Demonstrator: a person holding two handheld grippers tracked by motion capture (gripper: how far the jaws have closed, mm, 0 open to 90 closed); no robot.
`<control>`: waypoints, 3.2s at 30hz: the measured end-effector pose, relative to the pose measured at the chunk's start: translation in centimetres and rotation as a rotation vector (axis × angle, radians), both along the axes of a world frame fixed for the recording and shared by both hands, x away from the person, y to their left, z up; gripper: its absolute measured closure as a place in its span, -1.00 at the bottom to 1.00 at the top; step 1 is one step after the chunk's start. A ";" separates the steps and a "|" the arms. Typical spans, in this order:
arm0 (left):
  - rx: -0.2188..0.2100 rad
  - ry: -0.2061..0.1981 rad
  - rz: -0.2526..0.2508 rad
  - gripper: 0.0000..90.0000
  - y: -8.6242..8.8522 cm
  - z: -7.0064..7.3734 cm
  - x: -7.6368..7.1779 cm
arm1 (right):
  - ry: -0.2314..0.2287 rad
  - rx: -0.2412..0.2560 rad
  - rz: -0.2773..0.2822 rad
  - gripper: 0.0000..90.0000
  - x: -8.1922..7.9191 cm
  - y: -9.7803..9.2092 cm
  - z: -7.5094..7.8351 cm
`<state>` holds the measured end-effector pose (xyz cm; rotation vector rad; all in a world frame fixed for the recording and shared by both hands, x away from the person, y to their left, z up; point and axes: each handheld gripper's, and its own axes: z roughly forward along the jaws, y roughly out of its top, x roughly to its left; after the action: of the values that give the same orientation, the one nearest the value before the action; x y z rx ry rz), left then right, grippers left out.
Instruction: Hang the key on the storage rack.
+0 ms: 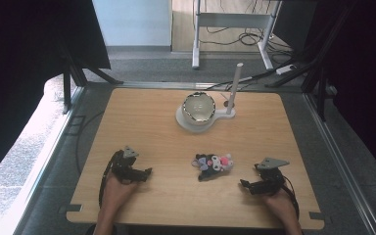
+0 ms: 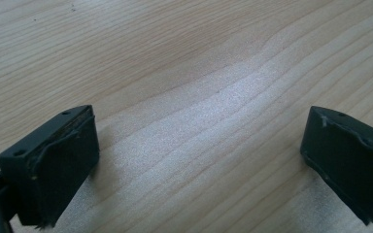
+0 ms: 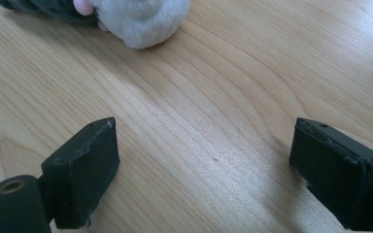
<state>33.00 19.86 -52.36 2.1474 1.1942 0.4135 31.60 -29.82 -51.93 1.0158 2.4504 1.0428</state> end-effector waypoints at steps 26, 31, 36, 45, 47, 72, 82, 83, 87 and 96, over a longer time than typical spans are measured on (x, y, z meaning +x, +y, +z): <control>0.000 0.001 -0.014 -1.00 -0.1 0.0 -0.2 | 0.023 -0.051 0.035 -0.81 -0.1 0.0 0.5; 0.000 0.002 -0.009 -1.00 -0.1 0.0 -0.2 | 0.018 -0.080 0.056 -0.82 0.1 0.2 1.4; 0.001 0.002 -0.001 -1.00 -0.1 0.0 -0.3 | 0.028 -0.106 0.081 -0.87 0.7 0.7 2.5; 0.001 0.000 0.005 -0.99 -0.1 0.0 -0.3 | 0.079 -0.192 0.162 -0.86 2.2 2.3 3.7; 0.001 0.000 0.006 -0.99 -0.1 0.0 -0.3 | 0.088 -0.211 0.183 -0.85 2.6 2.7 3.9; 0.001 -0.002 0.008 -0.97 0.0 0.0 -0.4 | 0.149 -0.484 0.458 -0.72 7.0 10.5 5.5; 0.000 -0.002 0.008 -0.97 0.0 0.0 -0.4 | 0.171 -0.623 0.614 -0.62 7.9 14.0 4.4; 0.000 -0.002 0.008 -0.97 0.0 0.0 -0.4 | 0.171 -0.636 0.627 -0.60 7.9 14.3 4.3; 0.000 -0.002 0.008 -0.97 0.0 0.0 -0.4 | 0.184 -0.674 0.672 -0.31 8.0 15.2 4.0; 0.000 -0.002 0.007 -0.97 0.0 0.0 -0.4 | 0.278 -0.628 0.586 -0.08 8.1 14.8 4.6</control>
<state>32.59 19.84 -52.33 2.1427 1.2012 0.4183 39.68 -14.99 -47.37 0.2509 3.0838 0.1908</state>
